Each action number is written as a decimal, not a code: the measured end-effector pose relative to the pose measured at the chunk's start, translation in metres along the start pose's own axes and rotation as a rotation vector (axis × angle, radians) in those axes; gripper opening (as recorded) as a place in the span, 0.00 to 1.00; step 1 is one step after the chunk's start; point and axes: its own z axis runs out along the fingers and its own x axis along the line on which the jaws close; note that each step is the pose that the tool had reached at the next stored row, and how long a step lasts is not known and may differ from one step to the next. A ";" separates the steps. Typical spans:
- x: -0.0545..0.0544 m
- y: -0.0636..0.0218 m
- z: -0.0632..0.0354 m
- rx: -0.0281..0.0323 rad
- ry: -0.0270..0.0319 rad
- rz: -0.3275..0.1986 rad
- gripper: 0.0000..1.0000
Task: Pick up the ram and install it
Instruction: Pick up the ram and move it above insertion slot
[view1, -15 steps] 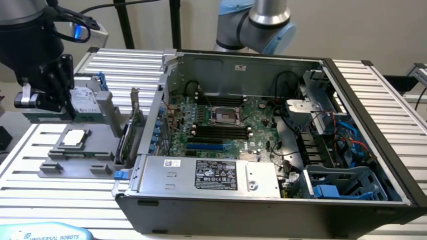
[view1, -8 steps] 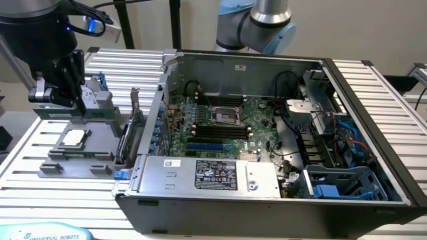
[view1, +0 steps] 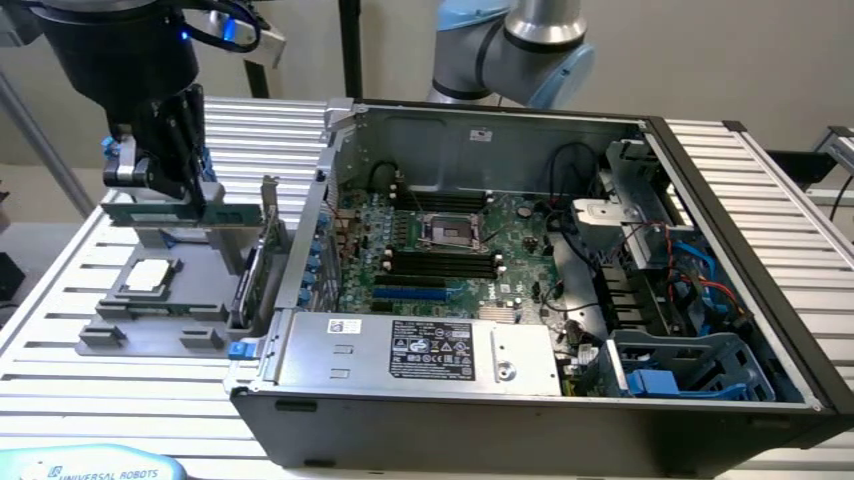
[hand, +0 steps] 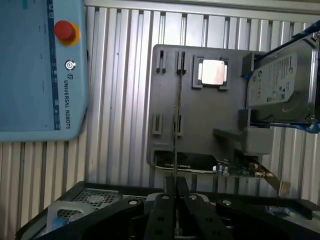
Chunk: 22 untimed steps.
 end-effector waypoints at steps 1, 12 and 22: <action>0.000 -0.0032 -0.0011 0.0000 0.0000 0.000 0.13; -0.003 -0.0420 -0.0108 0.0000 0.0000 0.000 0.13; -0.005 -0.0809 -0.0169 0.0000 0.0000 0.000 0.13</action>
